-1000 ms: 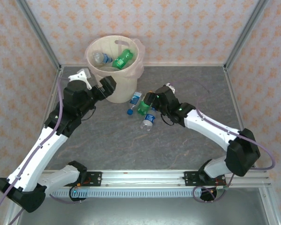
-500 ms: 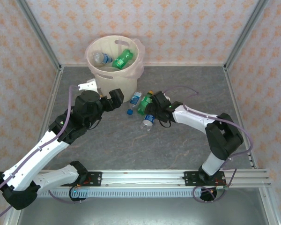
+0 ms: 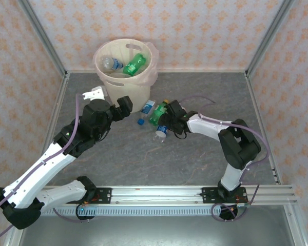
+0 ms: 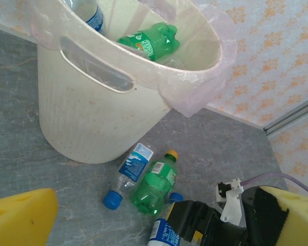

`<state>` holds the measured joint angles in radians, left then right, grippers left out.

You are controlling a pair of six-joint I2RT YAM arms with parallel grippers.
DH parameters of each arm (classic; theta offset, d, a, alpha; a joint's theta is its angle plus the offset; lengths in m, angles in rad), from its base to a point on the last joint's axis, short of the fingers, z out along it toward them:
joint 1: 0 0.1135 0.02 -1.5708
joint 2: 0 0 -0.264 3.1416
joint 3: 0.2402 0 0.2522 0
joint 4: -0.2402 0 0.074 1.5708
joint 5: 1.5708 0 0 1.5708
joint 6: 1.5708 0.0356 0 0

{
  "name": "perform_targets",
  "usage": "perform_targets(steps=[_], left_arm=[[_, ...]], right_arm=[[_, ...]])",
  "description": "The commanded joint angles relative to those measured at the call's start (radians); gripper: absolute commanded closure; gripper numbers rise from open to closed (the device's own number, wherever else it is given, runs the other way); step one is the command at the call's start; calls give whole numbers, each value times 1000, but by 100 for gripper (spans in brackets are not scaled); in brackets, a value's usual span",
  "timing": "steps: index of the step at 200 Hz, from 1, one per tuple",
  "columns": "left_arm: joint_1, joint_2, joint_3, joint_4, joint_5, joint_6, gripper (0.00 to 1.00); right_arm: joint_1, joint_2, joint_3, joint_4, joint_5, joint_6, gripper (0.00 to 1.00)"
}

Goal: Put the plastic bottles in the bin

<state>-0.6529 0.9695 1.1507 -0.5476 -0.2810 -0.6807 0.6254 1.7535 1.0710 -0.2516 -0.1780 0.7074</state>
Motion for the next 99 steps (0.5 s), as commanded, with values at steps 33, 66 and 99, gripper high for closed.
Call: perform_targets(steps=[33, 66, 99], left_arm=[[-4, -34, 1, -38, -58, -6, 1], [-4, -28, 4, -38, -66, 0, 1], [-3, -20, 1, -21, -68, 5, 1]], right_arm=[[-2, 66, -46, 35, -69, 38, 27], [-2, 49, -50, 33, -61, 44, 33], [-2, -4, -57, 8, -29, 37, 41]])
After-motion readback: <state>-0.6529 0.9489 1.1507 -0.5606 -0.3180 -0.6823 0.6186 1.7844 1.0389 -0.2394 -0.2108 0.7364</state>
